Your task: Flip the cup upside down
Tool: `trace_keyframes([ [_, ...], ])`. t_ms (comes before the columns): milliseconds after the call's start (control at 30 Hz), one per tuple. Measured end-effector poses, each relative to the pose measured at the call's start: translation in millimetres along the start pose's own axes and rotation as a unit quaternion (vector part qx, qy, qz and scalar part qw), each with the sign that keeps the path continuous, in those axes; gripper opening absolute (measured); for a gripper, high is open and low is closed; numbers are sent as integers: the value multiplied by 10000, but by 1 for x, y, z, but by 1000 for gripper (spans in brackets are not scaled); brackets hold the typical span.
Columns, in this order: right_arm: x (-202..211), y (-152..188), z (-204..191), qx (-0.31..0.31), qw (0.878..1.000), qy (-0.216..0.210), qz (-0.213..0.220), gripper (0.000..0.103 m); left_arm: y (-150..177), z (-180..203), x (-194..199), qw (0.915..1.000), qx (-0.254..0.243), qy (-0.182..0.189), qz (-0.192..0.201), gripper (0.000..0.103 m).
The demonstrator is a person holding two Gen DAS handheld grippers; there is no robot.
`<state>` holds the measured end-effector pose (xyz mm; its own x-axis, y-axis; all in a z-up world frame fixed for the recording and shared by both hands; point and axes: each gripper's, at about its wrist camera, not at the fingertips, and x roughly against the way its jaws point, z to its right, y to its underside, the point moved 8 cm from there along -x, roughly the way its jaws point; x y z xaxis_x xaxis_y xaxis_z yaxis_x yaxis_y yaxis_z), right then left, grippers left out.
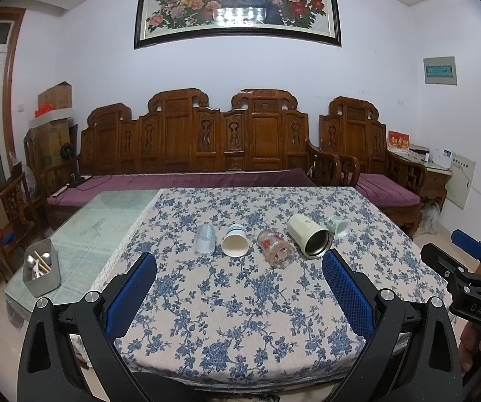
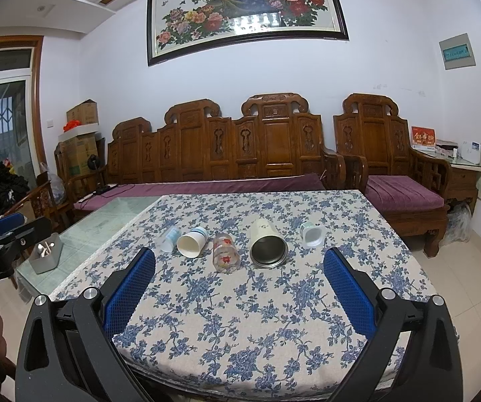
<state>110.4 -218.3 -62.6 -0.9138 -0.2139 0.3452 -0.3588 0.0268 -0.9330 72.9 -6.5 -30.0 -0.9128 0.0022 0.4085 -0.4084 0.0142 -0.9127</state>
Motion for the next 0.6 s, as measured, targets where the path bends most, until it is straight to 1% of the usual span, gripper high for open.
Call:
trace_keyframes([
  [200,-12,8,5,-43,9999,-24,-109,101,9,-8,-17,9998,64,26,-188,95],
  [333,-26,14,6,-33,9998,-32,-212,101,17,-19,-37,9988,103,51,-474,95],
  [467,-49,20,6,21,9993,-74,-358,101,22,-31,-58,9974,77,-16,-711,95],
  [600,-79,26,4,132,9984,-107,-533,101,26,-35,-82,9950,107,96,-989,95],
])
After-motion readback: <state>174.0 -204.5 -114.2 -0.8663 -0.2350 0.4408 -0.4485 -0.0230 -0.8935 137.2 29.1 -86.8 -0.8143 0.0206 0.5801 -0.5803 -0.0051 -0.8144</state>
